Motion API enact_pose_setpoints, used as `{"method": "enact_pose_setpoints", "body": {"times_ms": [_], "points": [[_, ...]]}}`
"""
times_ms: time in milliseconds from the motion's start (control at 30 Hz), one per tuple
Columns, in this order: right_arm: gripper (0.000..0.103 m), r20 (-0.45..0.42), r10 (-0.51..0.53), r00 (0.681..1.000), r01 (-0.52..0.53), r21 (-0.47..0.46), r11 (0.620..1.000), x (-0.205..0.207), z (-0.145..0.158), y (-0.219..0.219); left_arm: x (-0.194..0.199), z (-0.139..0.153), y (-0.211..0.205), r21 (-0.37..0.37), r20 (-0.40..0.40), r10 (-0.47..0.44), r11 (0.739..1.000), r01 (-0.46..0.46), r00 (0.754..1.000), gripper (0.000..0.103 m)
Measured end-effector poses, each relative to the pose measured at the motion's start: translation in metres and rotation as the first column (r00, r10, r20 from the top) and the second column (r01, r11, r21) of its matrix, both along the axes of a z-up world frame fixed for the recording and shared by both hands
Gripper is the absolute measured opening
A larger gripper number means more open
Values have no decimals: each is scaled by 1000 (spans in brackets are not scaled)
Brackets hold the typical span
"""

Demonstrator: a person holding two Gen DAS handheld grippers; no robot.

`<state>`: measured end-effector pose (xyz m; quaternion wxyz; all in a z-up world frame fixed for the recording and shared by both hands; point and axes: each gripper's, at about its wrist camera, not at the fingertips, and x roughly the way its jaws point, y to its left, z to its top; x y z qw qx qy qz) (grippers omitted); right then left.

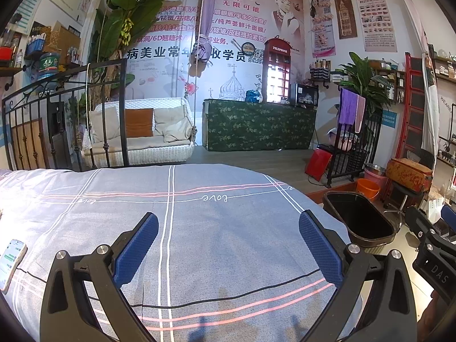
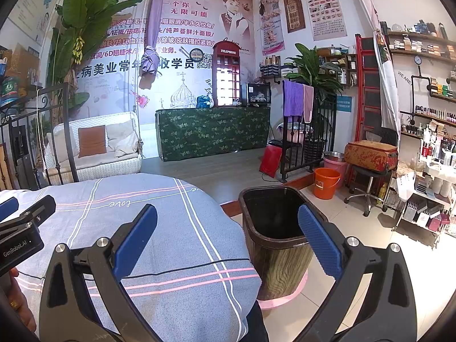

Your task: Collect trash

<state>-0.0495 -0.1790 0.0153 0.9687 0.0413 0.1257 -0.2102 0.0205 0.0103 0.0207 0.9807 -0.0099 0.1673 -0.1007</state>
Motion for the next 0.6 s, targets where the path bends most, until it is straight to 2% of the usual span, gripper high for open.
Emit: {"method": "enact_pose_setpoints", "body": {"times_ms": [600], "points": [[98,-2,2,1000,-2,0,1000,1,-4,2,-2,6,-16,10,12,-10,1000,10,1000,98]]}}
